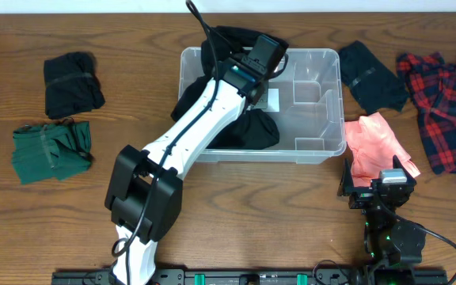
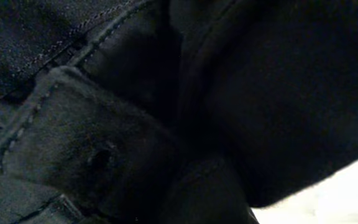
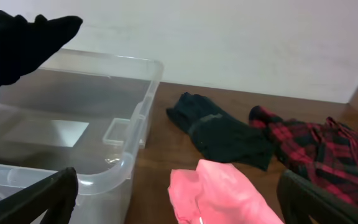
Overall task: Pack container
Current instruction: 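Carry the black garment with the left gripper over the bin, then lower the black garment into the bin and open the left gripper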
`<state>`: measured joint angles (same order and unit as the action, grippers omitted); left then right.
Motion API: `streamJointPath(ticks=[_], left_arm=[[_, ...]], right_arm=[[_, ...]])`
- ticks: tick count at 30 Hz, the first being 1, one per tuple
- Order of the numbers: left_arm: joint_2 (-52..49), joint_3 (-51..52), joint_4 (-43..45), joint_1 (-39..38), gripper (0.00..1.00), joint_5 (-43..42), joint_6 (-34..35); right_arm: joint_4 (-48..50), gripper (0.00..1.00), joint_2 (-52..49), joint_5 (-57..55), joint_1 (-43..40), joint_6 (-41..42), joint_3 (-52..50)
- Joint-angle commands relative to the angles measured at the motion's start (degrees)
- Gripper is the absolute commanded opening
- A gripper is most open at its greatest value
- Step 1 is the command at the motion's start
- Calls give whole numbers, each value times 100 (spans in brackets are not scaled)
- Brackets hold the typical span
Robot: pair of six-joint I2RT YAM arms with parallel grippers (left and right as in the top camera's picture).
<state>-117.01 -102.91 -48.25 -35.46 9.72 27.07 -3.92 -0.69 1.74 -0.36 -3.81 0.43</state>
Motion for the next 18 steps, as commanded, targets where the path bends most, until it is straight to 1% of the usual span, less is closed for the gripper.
streamJointPath(ticks=[1, 6, 10, 18], left_arm=[[-2, -118, -52, -79, 6, 4, 199], [-31, -87, -55, -66, 6, 155, 221], [-35, 26, -76, -68, 6, 151, 330], [-76, 81, -164, -68, 6, 151, 328]], right_arm=[[-17, 99, 35, 22, -9, -55, -11], [-20, 99, 37, 22, -9, -55, -11], [-17, 99, 37, 22, -9, -55, -11], [-20, 99, 35, 22, -9, -55, -11]])
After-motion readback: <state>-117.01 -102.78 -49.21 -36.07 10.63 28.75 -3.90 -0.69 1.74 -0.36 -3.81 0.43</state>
